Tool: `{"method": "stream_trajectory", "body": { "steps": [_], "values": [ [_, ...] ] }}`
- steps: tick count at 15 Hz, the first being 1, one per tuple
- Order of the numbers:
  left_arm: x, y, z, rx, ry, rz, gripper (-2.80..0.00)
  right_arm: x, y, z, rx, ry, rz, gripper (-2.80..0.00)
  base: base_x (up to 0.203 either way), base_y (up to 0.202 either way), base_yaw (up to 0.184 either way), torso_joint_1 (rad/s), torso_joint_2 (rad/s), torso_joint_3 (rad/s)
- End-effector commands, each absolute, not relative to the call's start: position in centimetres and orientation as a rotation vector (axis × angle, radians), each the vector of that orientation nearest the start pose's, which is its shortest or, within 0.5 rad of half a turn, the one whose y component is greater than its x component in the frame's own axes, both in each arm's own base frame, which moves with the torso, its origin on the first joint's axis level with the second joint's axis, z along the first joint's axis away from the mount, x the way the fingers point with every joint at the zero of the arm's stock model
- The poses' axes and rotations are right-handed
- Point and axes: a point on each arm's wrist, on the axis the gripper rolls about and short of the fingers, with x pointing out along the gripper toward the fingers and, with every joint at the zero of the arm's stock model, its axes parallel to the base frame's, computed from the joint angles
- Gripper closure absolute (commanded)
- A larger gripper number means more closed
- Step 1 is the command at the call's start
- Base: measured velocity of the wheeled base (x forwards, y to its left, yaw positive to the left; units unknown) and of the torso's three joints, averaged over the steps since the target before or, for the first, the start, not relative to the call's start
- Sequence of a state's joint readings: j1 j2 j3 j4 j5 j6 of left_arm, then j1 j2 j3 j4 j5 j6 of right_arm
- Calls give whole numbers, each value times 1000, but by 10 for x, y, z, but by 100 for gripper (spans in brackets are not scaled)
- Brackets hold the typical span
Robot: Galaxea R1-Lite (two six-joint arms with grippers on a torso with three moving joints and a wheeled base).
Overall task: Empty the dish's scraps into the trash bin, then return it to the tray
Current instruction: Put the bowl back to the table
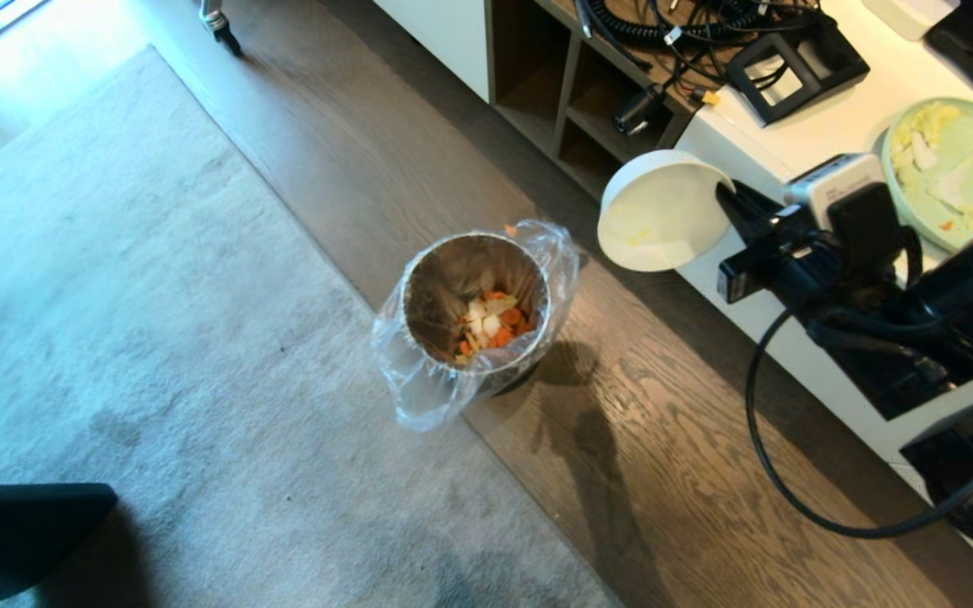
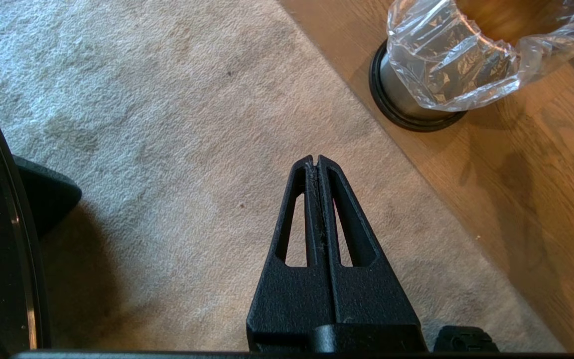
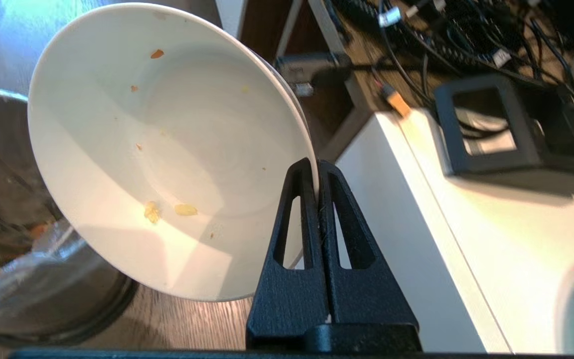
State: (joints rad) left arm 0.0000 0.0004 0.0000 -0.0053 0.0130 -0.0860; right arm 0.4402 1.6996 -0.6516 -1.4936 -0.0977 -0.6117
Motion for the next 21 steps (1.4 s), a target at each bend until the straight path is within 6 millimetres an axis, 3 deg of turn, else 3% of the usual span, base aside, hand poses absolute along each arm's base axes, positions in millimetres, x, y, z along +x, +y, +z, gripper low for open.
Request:
{"method": "stream_trajectory", "body": {
  "steps": [1,8,16,21],
  "values": [
    [-23,0,76,-87,-7,14,0,237,98,228,-468,-501,157,0,0,0,0,0,0,0],
    [-23,0,76,-86,-7,14,0,163,60,217,-391,-333,172,0,0,0,0,0,0,0],
    [-23,0,76,-86,-7,14,0,70,7,169,-266,-150,-9,0,0,0,0,0,0,0],
    [-23,0,76,-86,-7,14,0,30,-1,137,-201,-57,-48,0,0,0,0,0,0,0]
  ]
}}
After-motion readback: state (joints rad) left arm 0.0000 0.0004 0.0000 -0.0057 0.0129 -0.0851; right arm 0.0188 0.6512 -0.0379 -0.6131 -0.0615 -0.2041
